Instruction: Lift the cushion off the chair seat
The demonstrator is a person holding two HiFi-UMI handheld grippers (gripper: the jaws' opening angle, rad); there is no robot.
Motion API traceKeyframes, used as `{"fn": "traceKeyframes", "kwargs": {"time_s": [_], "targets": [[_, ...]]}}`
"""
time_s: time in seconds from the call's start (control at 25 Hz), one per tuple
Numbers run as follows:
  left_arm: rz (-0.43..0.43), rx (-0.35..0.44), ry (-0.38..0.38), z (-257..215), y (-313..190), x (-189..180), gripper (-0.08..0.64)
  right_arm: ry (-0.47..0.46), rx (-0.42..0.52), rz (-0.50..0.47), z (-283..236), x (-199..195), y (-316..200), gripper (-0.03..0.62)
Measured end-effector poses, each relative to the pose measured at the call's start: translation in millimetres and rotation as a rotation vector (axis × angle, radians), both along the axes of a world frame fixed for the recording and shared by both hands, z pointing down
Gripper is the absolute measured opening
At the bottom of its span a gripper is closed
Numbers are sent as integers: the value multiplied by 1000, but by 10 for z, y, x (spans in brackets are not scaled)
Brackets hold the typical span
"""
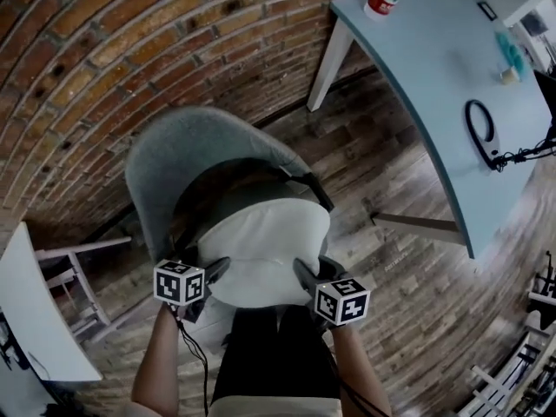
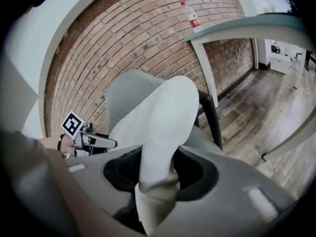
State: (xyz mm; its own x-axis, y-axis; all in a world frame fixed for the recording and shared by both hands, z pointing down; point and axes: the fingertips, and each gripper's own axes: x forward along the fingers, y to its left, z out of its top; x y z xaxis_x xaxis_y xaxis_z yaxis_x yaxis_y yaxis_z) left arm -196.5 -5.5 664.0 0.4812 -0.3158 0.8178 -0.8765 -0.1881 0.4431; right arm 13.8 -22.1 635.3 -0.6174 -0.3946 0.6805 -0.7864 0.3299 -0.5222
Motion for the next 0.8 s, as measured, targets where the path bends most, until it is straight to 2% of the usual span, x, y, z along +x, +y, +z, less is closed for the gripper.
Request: {"fn": "traceKeyframes", "kwargs": {"time_s": [0.24,0.48,0.64,0.8], "targets": [[-85,114,-27,-1212,194,73,333,-23,101,-90,-1199,53,41,166],[-144,250,-34,-2251,319,364,333,-18,210,-143,-2199,348,36,166],[-171,317,-40,-2720,425,567,333,-24,273,-160,-2687,531,100,164],[-179,368,-66,-2998,429,777,331,-32,320,-157,-2962,708,126,158]]}}
